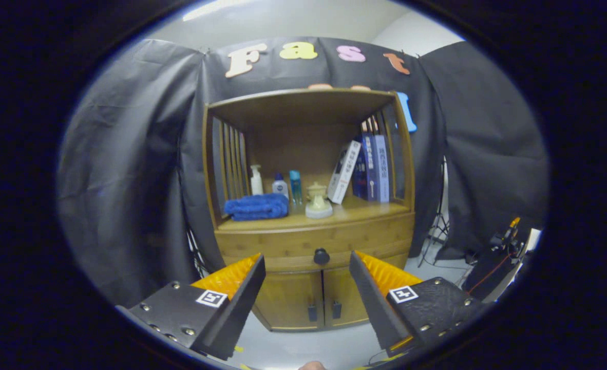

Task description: Pull open the drawer, take out the items inside it, and place them on the countertop above the cabinet.

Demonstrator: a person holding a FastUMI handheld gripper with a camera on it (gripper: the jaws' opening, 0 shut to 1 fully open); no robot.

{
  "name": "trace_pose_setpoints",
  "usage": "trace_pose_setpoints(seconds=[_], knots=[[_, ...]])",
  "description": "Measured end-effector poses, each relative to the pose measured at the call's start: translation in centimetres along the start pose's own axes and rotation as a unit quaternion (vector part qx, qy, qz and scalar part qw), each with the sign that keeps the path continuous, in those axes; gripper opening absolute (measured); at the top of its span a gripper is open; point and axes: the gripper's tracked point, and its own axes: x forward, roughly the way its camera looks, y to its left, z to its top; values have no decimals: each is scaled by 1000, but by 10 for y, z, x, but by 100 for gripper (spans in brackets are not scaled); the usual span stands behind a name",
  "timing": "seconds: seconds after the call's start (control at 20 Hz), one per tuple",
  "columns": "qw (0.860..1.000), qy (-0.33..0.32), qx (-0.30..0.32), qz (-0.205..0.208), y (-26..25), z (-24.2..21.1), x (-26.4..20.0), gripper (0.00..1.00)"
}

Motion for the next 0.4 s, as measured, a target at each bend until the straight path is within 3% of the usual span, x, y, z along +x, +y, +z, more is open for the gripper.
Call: trace_pose_setpoints(seconds=[0.25, 0.4], knots=[[998, -33, -52, 21, 18, 29, -22, 99], [998, -28, -48, 31, 24, 25, -26, 99]])
